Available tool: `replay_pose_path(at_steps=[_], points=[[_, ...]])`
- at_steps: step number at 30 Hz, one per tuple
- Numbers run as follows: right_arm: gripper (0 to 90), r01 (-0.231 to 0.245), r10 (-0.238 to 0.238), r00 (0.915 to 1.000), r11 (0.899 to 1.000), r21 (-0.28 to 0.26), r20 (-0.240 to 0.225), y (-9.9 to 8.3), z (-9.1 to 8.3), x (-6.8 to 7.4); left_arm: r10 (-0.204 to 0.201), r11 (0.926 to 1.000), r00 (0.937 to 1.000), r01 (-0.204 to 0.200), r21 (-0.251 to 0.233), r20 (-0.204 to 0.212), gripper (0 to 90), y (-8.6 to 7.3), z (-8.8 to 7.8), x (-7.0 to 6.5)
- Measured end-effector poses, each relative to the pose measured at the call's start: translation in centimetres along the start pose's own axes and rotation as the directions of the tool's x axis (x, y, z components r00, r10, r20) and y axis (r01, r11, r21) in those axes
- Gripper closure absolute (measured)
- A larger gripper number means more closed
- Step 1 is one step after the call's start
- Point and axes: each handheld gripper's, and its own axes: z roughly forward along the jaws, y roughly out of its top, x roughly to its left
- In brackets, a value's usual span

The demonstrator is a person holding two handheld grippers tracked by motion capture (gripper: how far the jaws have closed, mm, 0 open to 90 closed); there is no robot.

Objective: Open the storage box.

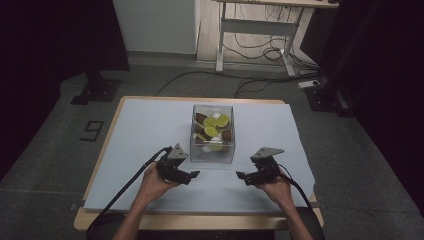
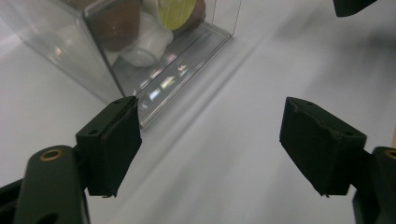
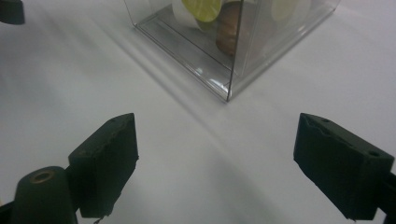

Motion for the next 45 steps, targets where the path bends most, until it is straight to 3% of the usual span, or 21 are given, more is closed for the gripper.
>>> replay_pose_path(at_steps=[9,22,32,39,41,44,45], points=[[20.2,-0.016,0.016,0.9996,1.0,-0.017,-0.024,1.0,0.2,0.4,-0.009,0.9998,0.9999,0.009,-0.017,0.015,26.9,0.6,0.4,0.2],[37.5,-0.028,0.024,0.9967,0.999,-0.044,-0.078,3.0,1.4,1.2,-0.007,0.9995,0.9999,0.007,-0.029,0.012,36.8,1.7,1.7,0.5],[48.9,-0.013,0.01,0.9971,0.999,-0.043,-0.076,3.9,2.5,1.5,-0.017,0.999,0.9998,0.017,-0.042,-0.003,48.1,2.1,2.4,0.8],[58.7,0.019,-0.02,0.9995,0.998,-0.063,-0.023,4.9,3.2,2.2,-0.015,0.9989,0.9993,0.013,-0.044,-0.033,55.1,2.5,2.9,1.0],[62.1,0.007,-0.009,0.9996,0.997,-0.077,-0.027,5.0,3.5,2.3,-0.017,0.9986,0.9991,0.015,-0.051,-0.039,57.5,2.6,3.0,1.0],[64.8,0.025,-0.025,0.9997,0.998,-0.065,0.001,5.1,3.7,2.4,-0.015,0.9987,0.9988,0.013,-0.05,-0.048,60.3,2.7,3.1,1.1],[67.4,0.009,-0.009,1.0,0.997,-0.072,0.002,5.3,3.9,2.5,-0.023,0.9982,0.9984,0.02,-0.057,-0.052,61.3,2.8,3.3,1.1]])
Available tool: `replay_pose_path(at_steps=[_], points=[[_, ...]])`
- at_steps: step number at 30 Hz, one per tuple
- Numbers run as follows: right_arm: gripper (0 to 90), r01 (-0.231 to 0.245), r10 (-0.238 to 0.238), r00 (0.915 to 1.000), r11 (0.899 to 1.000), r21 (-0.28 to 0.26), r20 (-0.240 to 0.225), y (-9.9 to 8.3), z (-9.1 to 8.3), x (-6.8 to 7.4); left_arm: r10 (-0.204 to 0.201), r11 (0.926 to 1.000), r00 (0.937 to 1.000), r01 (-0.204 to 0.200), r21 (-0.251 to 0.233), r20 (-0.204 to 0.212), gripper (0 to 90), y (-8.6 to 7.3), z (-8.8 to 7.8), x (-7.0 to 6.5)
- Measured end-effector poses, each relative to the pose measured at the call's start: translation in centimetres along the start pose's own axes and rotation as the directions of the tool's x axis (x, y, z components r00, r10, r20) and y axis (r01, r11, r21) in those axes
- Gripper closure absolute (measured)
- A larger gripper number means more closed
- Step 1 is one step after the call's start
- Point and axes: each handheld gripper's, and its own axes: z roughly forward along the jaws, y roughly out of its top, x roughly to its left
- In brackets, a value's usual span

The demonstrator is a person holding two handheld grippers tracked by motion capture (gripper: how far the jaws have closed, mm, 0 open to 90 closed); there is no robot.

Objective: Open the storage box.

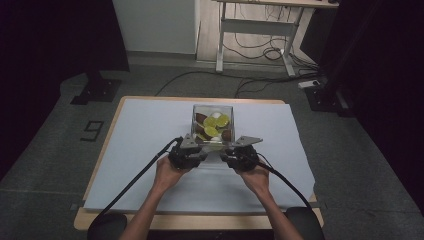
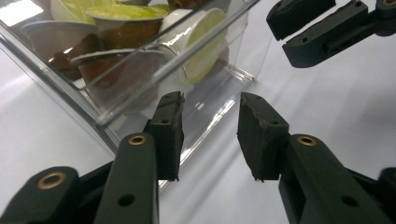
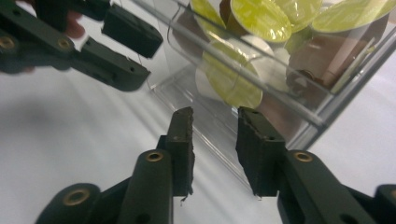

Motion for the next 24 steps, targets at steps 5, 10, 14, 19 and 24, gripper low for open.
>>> replay_pose_path(at_steps=[5,10,14,19,24], points=[[71.8,-0.017,0.017,0.9994,1.0,0.004,0.03,0.3,0.5,0.0,-0.009,0.9999,0.9999,0.009,-0.008,-0.013,65.2,0.1,0.1,0.2],[74.6,-0.035,0.035,0.9986,0.999,-0.009,0.04,0.4,0.8,-0.1,-0.02,0.9994,0.9998,0.02,-0.028,-0.009,68.1,0.3,0.3,0.2],[76.7,-0.046,0.046,0.9979,0.999,-0.02,0.045,0.4,1.0,-0.3,-0.035,0.9984,0.9994,0.035,-0.045,-0.004,70.2,0.3,0.6,0.3],[78.8,-0.058,0.06,0.9976,0.998,-0.033,0.034,0.5,1.2,-0.4,-0.042,0.9973,0.9991,0.042,-0.06,0.004,72.6,0.2,0.8,0.4],[81.0,-0.072,0.072,0.9974,0.996,-0.053,0.009,0.5,1.4,-0.4,-0.03,0.997,0.9995,0.03,-0.072,-0.012,74.7,0.2,0.8,0.2]])
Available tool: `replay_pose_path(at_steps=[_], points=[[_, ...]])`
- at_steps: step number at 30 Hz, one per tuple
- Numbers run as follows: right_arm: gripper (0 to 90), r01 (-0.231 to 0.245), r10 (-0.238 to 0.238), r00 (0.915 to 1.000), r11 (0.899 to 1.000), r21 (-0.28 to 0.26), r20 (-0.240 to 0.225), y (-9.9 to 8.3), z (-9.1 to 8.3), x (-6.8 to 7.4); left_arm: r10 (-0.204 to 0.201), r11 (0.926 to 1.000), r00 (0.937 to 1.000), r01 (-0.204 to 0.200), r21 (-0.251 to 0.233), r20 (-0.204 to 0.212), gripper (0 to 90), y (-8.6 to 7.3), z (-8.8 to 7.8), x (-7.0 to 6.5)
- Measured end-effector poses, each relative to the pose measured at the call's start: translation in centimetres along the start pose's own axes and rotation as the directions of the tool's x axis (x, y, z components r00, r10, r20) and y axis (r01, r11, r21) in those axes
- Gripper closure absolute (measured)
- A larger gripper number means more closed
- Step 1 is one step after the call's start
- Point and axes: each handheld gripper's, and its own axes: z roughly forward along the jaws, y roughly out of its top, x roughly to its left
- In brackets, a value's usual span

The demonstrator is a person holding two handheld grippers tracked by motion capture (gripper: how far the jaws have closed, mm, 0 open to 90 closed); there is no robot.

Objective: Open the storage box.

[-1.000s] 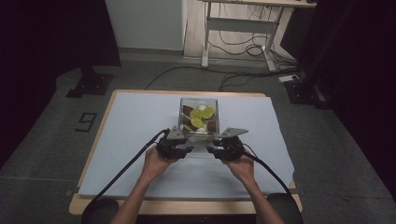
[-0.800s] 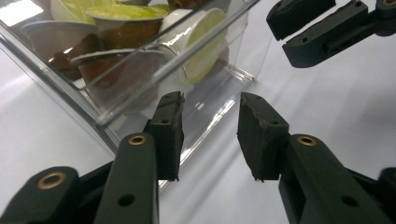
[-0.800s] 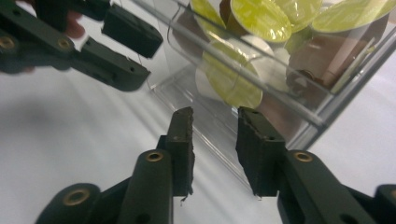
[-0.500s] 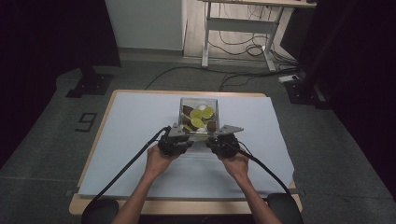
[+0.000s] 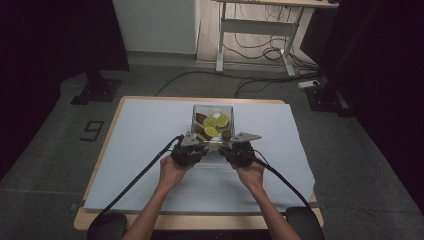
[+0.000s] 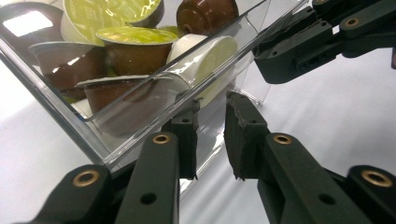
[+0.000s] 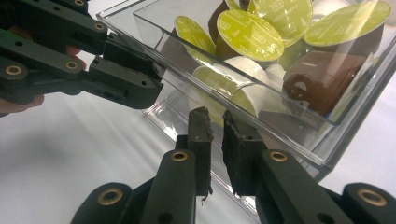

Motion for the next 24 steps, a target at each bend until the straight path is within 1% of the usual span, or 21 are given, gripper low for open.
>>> replay_pose_path(at_steps=[2,5,7,8,9,11,13,17,20,22,24], points=[[81.0,0.008,-0.008,1.0,1.0,-0.002,0.002,0.0,0.0,0.0,0.01,0.9999,0.9999,-0.01,0.0,-0.011,76.3,0.0,-0.1,-0.1],[80.7,0.013,-0.013,0.9999,1.0,-0.001,-0.008,0.0,-0.1,0.0,0.015,0.9999,0.9998,-0.015,-0.004,-0.016,77.7,0.0,-0.1,-0.2],[80.6,0.028,-0.028,0.9996,1.0,0.001,-0.009,0.0,-0.1,0.0,0.017,0.9998,0.9997,-0.018,-0.004,-0.02,78.3,0.0,-0.2,-0.3],[80.6,0.028,-0.028,0.9996,1.0,0.001,-0.009,0.0,-0.1,0.0,0.02,0.9998,0.9995,-0.02,-0.002,-0.023,78.3,0.0,-0.2,-0.4],[80.7,0.04,-0.04,0.9992,0.999,0.002,-0.005,-0.1,-0.2,0.2,0.029,0.9996,0.9992,-0.029,0.0,-0.027,79.3,0.0,-0.3,-0.5],[80.7,0.045,-0.045,0.999,0.999,0.002,-0.005,-0.1,-0.3,0.2,0.031,0.9995,0.9992,-0.031,0.0,-0.026,79.5,-0.1,-0.5,-0.6],[80.7,0.056,-0.056,0.9984,0.998,0.006,-0.004,-0.2,-0.4,0.4,0.031,0.9995,0.9993,-0.031,0.0,-0.023,79.9,-0.2,-0.6,-0.6],[80.2,0.062,-0.062,0.9981,0.998,0.004,-0.01,-0.2,-0.5,0.6,0.021,0.9998,0.9997,-0.021,0.0,-0.007,80.0,-0.3,-0.8,-0.8],[80.0,0.066,-0.065,0.9978,0.998,0.01,-0.012,-0.3,-0.7,0.8,0.027,0.9996,0.9996,-0.027,0.003,-0.004,79.9,-0.3,-1.0,-0.9],[80.0,0.072,-0.072,0.9974,0.997,0.013,-0.012,-0.3,-0.8,0.9,0.015,0.9999,0.9999,-0.015,0.003,0.008,79.8,-0.4,-1.1,-1.0],[79.9,0.078,-0.078,0.9969,0.997,0.017,-0.013,-0.4,-1.0,1.1,0.017,0.9999,0.9998,-0.017,0.003,0.013,79.8,-0.5,-1.2,-1.0]])
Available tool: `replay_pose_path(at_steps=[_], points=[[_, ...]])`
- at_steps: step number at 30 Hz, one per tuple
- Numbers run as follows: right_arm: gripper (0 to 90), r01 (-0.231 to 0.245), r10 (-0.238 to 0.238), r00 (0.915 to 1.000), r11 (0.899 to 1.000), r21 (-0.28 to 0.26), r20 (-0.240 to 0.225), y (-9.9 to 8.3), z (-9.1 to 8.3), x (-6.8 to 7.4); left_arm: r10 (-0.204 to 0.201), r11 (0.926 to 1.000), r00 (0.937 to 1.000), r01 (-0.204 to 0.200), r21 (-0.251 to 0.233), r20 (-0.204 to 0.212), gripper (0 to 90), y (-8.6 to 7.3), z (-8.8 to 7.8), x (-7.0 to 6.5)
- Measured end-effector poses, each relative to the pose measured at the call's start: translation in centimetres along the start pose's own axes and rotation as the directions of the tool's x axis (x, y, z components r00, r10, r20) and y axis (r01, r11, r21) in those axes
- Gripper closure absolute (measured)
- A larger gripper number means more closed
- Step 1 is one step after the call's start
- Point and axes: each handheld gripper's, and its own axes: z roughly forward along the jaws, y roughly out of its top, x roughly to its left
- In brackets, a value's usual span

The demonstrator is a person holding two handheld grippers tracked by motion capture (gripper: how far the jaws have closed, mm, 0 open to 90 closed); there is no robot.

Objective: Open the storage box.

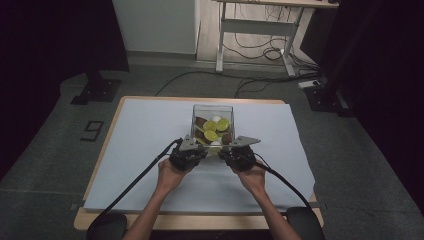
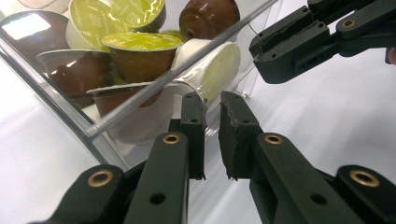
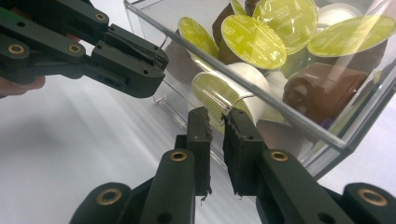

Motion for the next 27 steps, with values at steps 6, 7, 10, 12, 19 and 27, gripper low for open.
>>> replay_pose_path(at_steps=[6,7,10,12,19,27], points=[[79.5,0.026,-0.026,0.9996,1.0,0.01,-0.008,-0.2,-0.4,0.6,0.002,1.0,0.9998,-0.002,-0.003,0.017,79.7,-0.4,-0.5,-0.4],[79.5,0.026,-0.026,0.9996,1.0,0.01,-0.008,-0.2,-0.4,0.6,0.002,1.0,0.9998,-0.002,-0.003,0.017,79.7,-0.4,-0.5,-0.4],[79.4,0.035,-0.035,0.9993,0.999,0.014,-0.015,-0.3,-0.5,0.9,0.0,1.0,0.9998,0.0,-0.006,0.022,79.6,-0.6,-0.6,-0.6],[79.4,0.037,-0.037,0.9992,0.999,0.016,-0.017,-0.4,-0.6,1.1,0.005,1.0,0.9997,-0.005,-0.006,0.022,79.6,-0.8,-0.8,-0.9],[79.1,0.047,-0.047,0.9987,0.999,0.019,-0.018,-0.7,-1.0,1.7,0.015,0.9999,0.9994,-0.015,-0.004,0.033,79.6,-1.1,-1.3,-1.4],[78.6,0.06,-0.059,0.9981,0.998,0.011,-0.015,-1.2,-1.5,2.5,0.008,0.9999,0.9993,-0.008,-0.009,0.037,79.6,-1.5,-1.8,-2.1]])
